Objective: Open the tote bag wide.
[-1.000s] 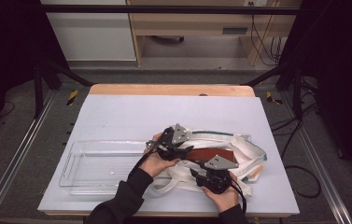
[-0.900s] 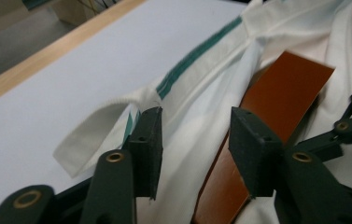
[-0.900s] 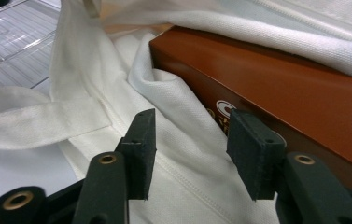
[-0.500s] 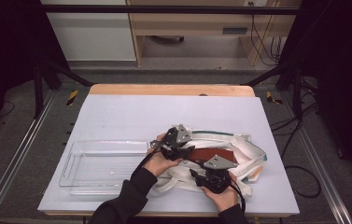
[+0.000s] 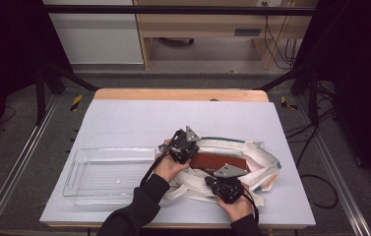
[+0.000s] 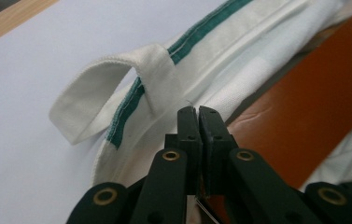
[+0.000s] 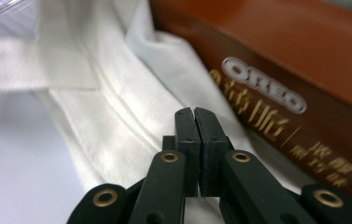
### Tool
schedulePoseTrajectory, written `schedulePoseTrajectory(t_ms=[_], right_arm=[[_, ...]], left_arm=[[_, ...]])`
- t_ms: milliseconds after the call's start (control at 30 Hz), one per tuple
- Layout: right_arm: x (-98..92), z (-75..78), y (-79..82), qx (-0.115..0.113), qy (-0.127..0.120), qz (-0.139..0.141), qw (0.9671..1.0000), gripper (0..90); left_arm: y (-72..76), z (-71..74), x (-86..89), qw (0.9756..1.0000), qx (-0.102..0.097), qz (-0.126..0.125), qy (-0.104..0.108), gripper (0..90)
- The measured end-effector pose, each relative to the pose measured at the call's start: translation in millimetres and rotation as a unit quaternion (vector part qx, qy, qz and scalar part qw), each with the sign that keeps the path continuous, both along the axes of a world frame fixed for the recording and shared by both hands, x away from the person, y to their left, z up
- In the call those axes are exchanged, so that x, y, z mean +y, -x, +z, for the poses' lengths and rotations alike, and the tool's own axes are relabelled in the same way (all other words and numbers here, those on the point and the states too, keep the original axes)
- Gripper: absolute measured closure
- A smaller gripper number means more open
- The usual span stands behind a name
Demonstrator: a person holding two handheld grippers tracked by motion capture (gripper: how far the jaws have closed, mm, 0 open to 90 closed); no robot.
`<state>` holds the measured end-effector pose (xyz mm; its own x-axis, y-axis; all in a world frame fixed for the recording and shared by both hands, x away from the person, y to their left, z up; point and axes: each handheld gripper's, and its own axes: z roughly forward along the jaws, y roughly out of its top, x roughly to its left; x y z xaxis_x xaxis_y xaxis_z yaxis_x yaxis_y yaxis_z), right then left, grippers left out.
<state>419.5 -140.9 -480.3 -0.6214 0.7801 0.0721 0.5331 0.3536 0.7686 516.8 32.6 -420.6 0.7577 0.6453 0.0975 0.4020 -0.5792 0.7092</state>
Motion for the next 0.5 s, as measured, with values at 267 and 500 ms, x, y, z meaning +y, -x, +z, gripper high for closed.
schedulePoseTrajectory(t_ms=[267,500], right_arm=[[-2.1,-3.0,5.1,0.003,-0.005,0.009,0.9999,89.7],[-2.6,-4.3,6.0,0.002,-0.012,0.005,0.9999,89.2]], left_arm=[[-9.4,-14.6,0.6,0.9998,-0.001,0.021,0.002,87.4],[-14.0,-23.8,2.6,0.9988,0.008,0.044,0.023,83.6]])
